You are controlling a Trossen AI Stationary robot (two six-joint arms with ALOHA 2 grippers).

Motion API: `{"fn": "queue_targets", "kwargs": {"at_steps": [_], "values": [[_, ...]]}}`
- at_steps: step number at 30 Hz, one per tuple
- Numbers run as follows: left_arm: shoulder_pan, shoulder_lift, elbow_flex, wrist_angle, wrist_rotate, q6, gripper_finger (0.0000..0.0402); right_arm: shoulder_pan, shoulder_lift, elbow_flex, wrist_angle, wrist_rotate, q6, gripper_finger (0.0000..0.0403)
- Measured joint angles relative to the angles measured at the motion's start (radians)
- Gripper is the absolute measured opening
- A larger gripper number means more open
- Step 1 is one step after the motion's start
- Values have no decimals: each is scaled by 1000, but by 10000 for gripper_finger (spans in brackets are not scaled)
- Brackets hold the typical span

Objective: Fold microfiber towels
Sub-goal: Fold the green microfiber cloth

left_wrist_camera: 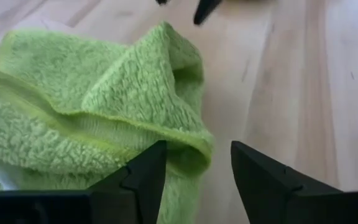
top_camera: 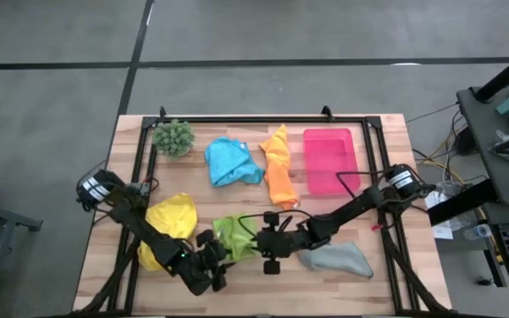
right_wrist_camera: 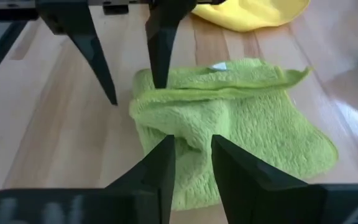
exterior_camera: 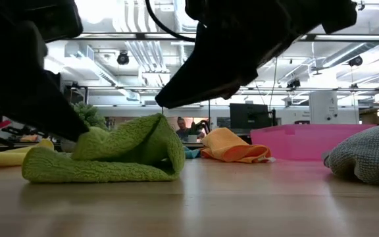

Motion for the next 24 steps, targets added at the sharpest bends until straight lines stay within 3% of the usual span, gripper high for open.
{"fn": "queue_targets", "kwargs": {"at_steps": [6, 14, 24], "values": [[25, 34, 8, 8, -2, 0, 145, 0, -2, -20, 10, 0, 1, 89], [30, 13, 8, -3, 28, 8, 13, 0, -2, -14, 11, 0, 0, 88], [30, -98, 7, -111, 85, 54, 1, 0, -2, -15, 10, 0, 0, 88]]}}
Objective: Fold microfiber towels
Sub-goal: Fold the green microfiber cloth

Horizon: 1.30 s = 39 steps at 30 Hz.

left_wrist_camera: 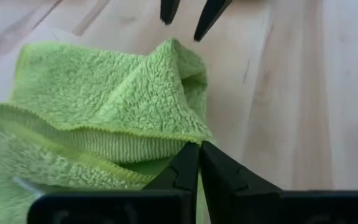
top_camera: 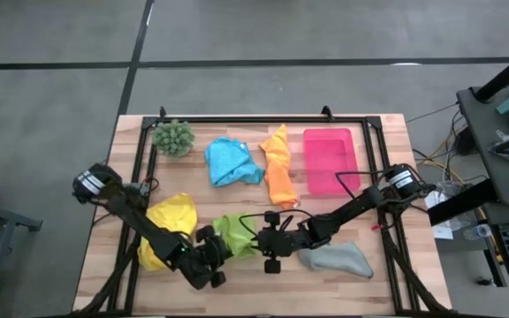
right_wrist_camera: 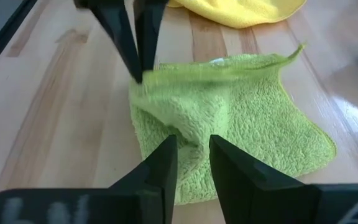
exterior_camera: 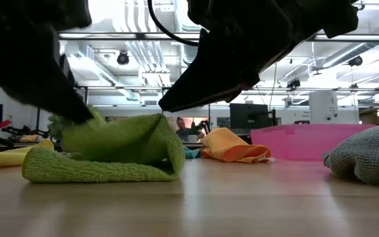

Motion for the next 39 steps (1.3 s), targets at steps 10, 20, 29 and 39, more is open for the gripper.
{"fn": "queue_targets", "kwargs": {"at_steps": [10, 20, 29, 39], "values": [[-2, -97, -18, -154, 118, -2, 1, 0, 0, 0, -15, -11, 0, 79], [-2, -28, -19, -147, 194, -72, 1, 2, 19, -1, -13, -150, -10, 70], [-2, -23, -20, -147, 195, -79, 1, 2, 21, -3, 20, -151, -7, 86], [-2, -23, -20, -145, 195, -79, 1, 4, 38, -26, 51, -114, -28, 151]]}}
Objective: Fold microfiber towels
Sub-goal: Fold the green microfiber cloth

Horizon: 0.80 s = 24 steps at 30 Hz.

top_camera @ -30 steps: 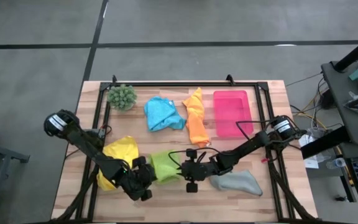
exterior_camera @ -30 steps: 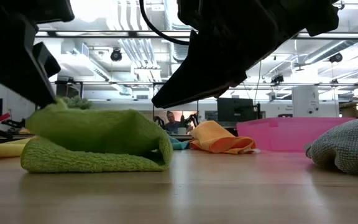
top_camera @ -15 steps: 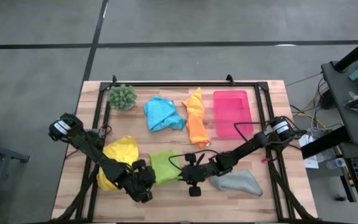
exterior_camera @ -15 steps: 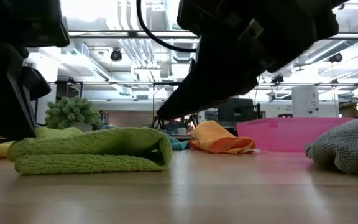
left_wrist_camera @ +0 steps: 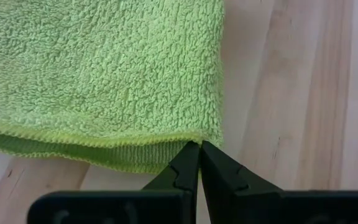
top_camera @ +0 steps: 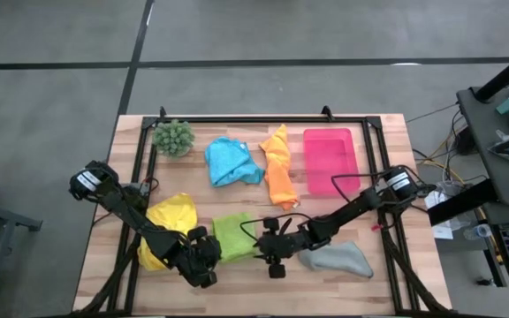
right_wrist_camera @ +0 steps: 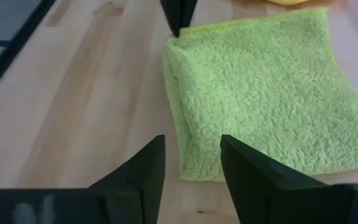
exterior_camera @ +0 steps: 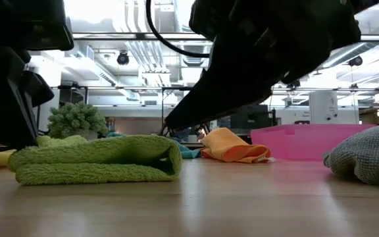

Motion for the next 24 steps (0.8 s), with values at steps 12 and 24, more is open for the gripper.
{"fn": "queue_targets", "kwargs": {"at_steps": [12, 24], "values": [[0, 0, -4, 0, 0, 0, 1, 16, 85, 11, 66, 88, -56, 95], [-2, -2, -6, 1, 60, -6, 1, 44, 77, 11, 63, 89, -96, 10]]}}
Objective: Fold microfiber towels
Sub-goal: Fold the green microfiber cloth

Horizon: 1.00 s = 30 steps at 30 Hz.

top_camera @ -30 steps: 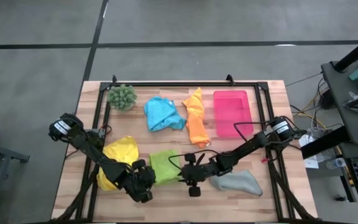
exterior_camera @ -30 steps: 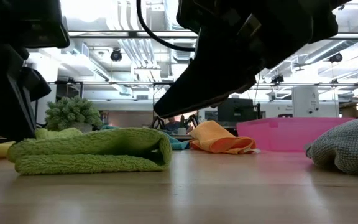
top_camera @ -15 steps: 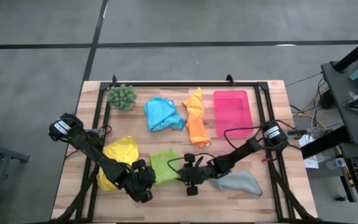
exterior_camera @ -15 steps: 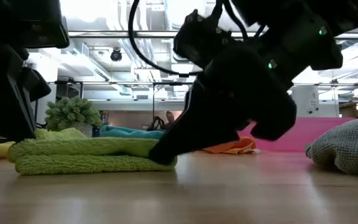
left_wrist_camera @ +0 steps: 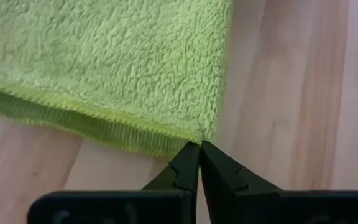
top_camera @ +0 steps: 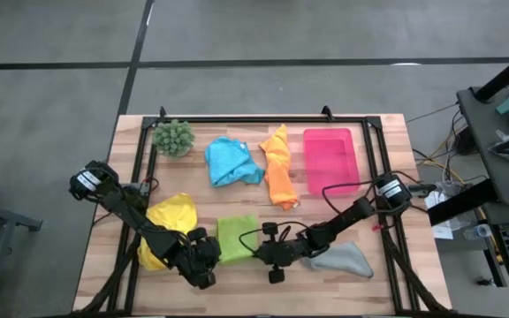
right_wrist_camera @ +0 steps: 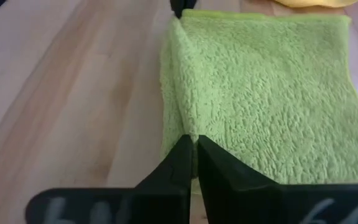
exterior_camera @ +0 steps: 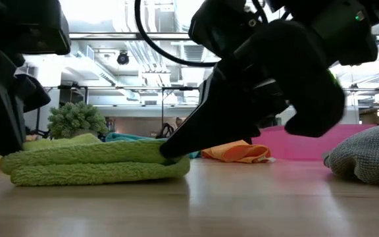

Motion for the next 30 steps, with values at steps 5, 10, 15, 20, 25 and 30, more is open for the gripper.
{"fn": "queue_targets", "kwargs": {"at_steps": [5, 10, 15, 20, 25, 30], "values": [[0, 3, -5, 1, 0, -20, 1, 2, -1, 0, -35, -7, 5, 12], [0, 2, -5, -2, 35, -21, 1, 5, -2, 0, -54, -11, 6, 47], [-1, -5, -5, -1, 115, -20, 1, 5, -38, 0, -124, -13, 16, 103], [1, -16, 5, -2, 201, -13, 1, 5, -110, 0, -258, -9, 48, 147], [14, -38, 35, 3, 123, 112, 1, 4, -173, 0, -339, -2, 16, 162], [55, -47, 25, 1, -159, 318, 1, -31, -176, 0, -267, -1, -66, 147]]}}
